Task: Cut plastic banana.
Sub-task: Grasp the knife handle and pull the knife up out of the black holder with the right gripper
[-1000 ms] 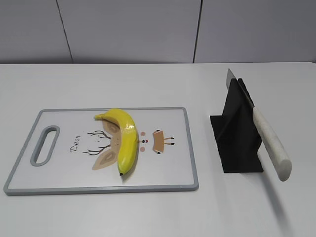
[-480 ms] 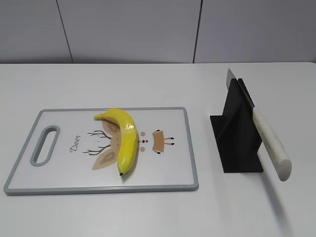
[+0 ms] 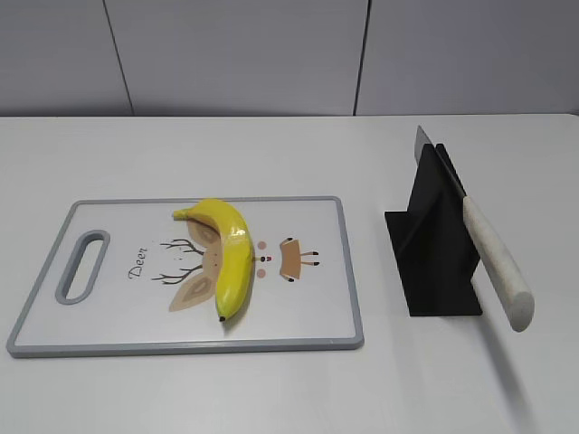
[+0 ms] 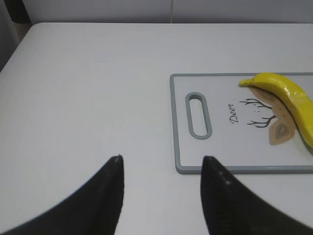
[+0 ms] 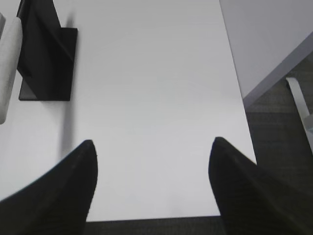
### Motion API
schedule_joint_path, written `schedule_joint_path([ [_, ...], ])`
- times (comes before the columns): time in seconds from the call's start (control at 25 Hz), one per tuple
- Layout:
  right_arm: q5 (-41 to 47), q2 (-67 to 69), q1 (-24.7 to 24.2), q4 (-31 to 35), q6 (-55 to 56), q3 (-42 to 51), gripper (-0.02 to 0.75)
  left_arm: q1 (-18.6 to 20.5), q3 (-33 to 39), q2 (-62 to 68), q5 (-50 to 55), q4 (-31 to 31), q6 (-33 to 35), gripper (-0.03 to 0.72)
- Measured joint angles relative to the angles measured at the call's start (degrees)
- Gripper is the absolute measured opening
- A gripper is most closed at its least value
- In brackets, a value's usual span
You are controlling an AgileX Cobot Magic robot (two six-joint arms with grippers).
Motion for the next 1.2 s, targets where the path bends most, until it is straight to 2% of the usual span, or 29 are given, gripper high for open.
schedule_joint_path([
  [0.28,3.37,14.04,0.0,4.0,0.0,-10.32,0.54,0.0,0.0,0.0,0.0,0.0,0.0,0.593],
  [0.68,3.72,30.12,1.33,14.17,0.0,-19.3,0.538,0.0,0.0,0.0,0.0,-0.32,0.0,0.609],
  [0.88,3.72,37.81,7.35,16.08,0.35,-22.9,0.524,0.0,0.0,0.0,0.0,-0.38,0.0,0.604],
  [1.08,3.61,46.33,17.87,15.32,3.95,-24.21,0.472,0.0,0.0,0.0,0.0,-0.38,0.0,0.597],
  [1.2,3.55,50.49,23.7,12.14,8.19,-24.34,0.463,0.0,0.0,0.0,0.0,-0.38,0.0,0.595],
])
